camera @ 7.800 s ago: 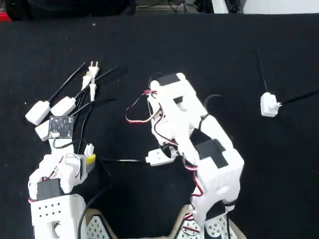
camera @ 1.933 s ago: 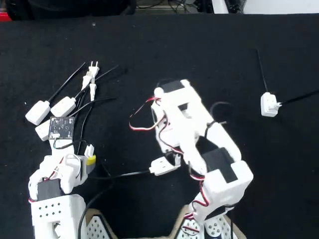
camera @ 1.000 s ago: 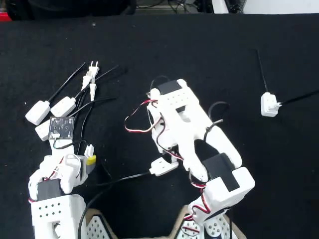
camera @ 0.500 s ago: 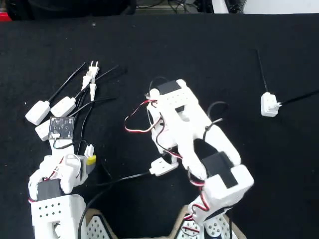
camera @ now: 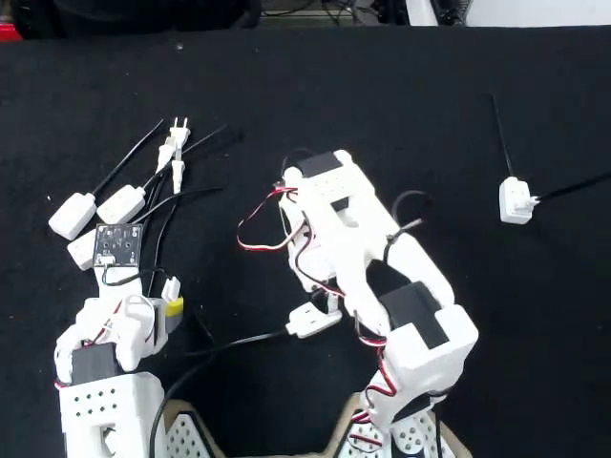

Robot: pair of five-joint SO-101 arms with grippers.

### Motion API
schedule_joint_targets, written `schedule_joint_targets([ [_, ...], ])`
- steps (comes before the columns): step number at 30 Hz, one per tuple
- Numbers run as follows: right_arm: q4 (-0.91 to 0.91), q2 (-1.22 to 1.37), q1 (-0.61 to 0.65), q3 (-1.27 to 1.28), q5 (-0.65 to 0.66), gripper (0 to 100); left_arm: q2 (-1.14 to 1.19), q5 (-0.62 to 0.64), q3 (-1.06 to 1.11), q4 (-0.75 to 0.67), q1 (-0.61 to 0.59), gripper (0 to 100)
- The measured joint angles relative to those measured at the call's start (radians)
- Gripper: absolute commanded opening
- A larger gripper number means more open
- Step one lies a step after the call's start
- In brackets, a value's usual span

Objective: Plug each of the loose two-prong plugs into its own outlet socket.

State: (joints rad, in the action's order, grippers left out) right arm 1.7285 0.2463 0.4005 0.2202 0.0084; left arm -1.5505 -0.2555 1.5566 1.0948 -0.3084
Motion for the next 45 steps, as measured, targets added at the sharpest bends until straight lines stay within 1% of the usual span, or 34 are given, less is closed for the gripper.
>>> schedule_joint_targets([
  [7,0.000,0.002,-0.069,-0.003,0.002,1.1,0.000,0.000,0.000,0.000,0.000,30],
  [13,0.000,0.002,-0.068,-0.003,0.002,1.1,0.000,0.000,0.000,0.000,0.000,30],
  [19,0.000,0.002,-0.012,-0.003,0.002,1.1,0.000,0.000,0.000,0.000,0.000,30],
  [28,-0.002,0.002,-0.012,-0.003,0.002,1.1,0.000,0.000,0.000,0.000,0.000,30],
  [45,-0.086,-0.014,-0.012,0.049,0.002,1.1,0.000,0.000,0.000,0.000,0.000,30],
])
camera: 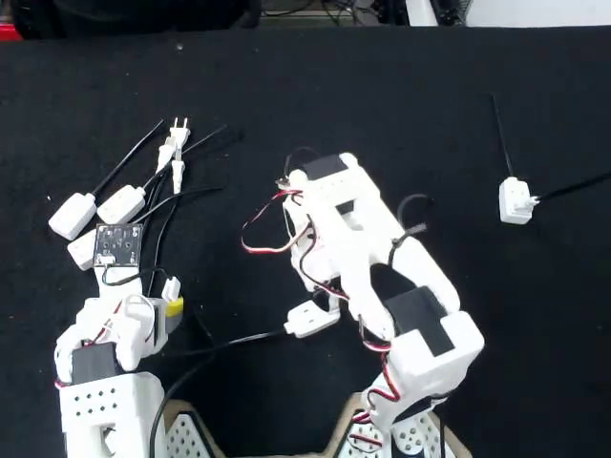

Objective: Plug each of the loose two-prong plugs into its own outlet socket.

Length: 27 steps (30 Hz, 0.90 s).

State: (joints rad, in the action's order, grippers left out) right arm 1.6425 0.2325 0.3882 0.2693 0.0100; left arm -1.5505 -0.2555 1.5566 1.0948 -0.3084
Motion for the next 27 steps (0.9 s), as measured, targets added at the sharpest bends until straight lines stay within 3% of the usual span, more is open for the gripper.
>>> schedule_joint_targets([
  [14,-0.077,0.028,0.046,0.029,-0.002,1.6,0.000,0.000,0.000,0.000,0.000,30],
  [21,-0.078,0.026,0.054,0.029,0.005,21.0,0.000,0.000,0.000,0.000,0.000,30],
  [27,-0.074,-0.135,0.066,0.026,0.072,20.1,0.000,0.000,0.000,0.000,0.000,30],
])
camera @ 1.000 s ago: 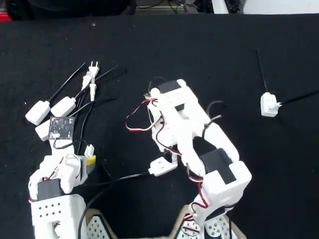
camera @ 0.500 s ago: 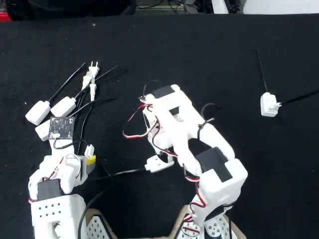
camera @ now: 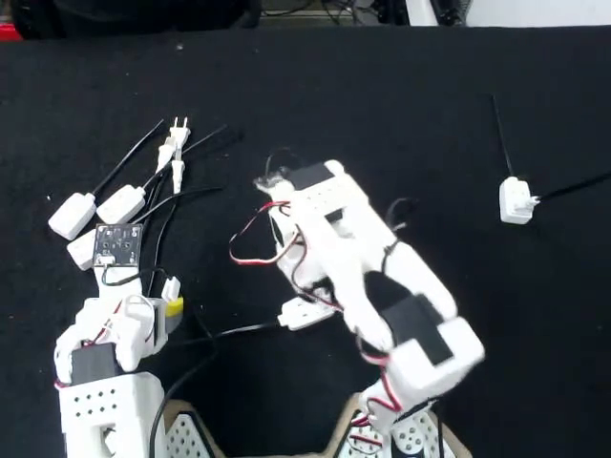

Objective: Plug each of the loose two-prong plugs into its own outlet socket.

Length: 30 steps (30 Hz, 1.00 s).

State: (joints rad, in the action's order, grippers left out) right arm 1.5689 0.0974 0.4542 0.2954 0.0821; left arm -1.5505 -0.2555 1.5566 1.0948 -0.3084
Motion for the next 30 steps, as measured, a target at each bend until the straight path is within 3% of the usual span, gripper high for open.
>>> schedule_joint_targets([
  [5,0.034,-0.192,0.000,-0.029,0.175,20.1,0.000,0.000,0.000,0.000,0.000,30],
  [13,0.035,-0.222,0.035,0.015,0.855,20.4,0.000,0.000,0.000,-0.014,-0.012,30],
  [16,0.011,-0.222,0.089,0.098,1.014,20.4,0.000,0.000,0.000,-0.017,-0.041,30],
  [20,-0.137,-0.222,0.137,0.264,1.091,20.4,0.000,0.000,0.000,-0.017,-0.057,30],
  [24,-0.305,-0.222,0.137,0.388,1.099,20.5,0.000,0.000,0.000,-0.017,-0.063,30],
  [30,-0.420,-0.222,0.137,0.486,1.099,20.3,0.000,0.000,0.000,-0.017,-0.063,30],
])
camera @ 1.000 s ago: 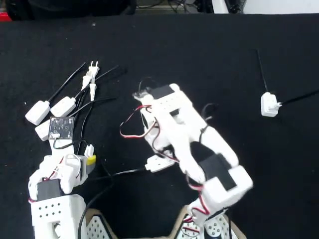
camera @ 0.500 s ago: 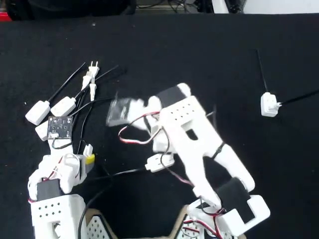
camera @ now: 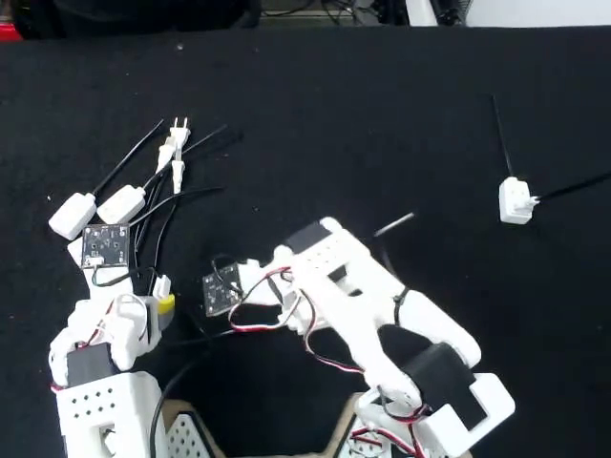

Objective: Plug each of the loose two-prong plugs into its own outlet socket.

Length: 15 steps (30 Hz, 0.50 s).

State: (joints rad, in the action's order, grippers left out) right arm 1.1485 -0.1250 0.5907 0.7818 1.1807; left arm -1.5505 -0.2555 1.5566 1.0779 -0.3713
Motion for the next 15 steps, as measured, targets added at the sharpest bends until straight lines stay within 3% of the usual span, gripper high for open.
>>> schedule_joint_targets([
  [4,-0.107,-0.002,-0.028,0.066,0.000,18.7,0.000,0.000,0.000,0.000,0.000,30],
  [7,-0.153,-0.023,-0.037,0.101,0.000,2.1,0.000,0.000,0.000,0.000,0.000,30],
  [11,-0.176,-0.029,-0.103,0.100,-0.003,0.8,0.000,0.000,0.000,0.000,0.000,30],
  [15,-0.169,-0.029,-0.275,0.060,-0.107,1.0,0.000,0.000,0.000,0.000,0.000,30],
])
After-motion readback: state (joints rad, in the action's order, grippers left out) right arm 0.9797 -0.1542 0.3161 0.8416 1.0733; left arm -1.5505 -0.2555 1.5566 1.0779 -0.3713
